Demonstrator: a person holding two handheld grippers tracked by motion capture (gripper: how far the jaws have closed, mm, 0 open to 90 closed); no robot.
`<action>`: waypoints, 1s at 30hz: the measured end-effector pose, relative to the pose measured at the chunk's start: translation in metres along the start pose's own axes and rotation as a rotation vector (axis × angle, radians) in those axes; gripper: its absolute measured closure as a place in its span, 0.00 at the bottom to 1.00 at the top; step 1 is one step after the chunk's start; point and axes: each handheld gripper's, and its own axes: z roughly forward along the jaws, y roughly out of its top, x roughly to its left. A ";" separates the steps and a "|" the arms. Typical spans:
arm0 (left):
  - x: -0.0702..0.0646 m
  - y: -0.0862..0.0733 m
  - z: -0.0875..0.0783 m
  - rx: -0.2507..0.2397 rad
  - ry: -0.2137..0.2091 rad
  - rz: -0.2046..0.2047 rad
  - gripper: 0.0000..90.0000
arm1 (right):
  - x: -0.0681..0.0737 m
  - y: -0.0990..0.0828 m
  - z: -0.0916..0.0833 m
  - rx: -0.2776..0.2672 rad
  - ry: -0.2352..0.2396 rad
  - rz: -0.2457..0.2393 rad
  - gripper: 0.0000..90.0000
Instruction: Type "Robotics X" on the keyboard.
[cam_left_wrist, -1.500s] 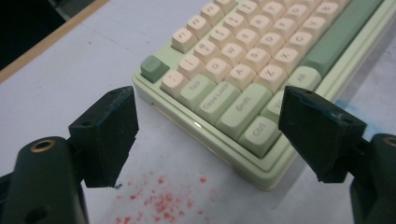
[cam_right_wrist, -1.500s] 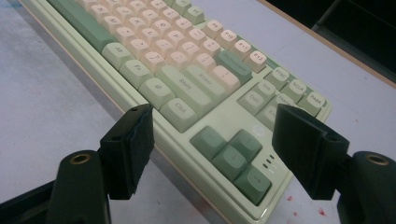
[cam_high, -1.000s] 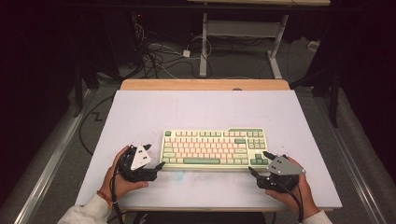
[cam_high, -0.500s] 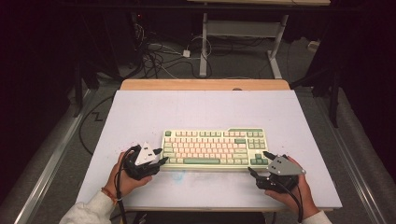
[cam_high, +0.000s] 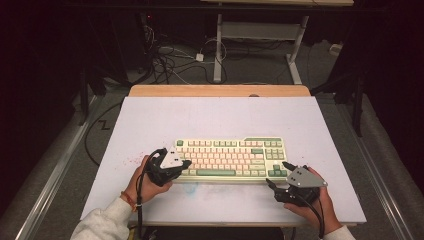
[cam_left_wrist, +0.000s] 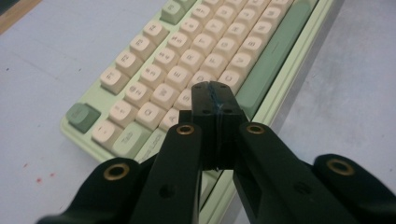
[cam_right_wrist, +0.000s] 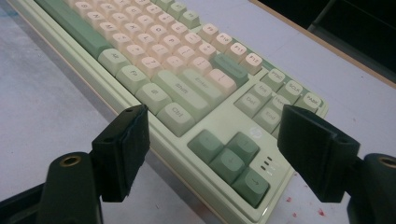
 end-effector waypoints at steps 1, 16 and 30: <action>-0.001 0.003 0.002 0.002 -0.008 0.009 0.97 | 0.000 0.000 0.000 0.001 -0.001 -0.001 0.28; -0.014 0.039 0.032 0.025 -0.074 0.088 0.97 | -0.001 0.000 0.000 -0.005 -0.001 0.005 0.28; -0.019 0.049 0.051 0.064 -0.113 0.122 0.97 | 0.000 -0.001 0.004 0.014 0.007 -0.003 0.28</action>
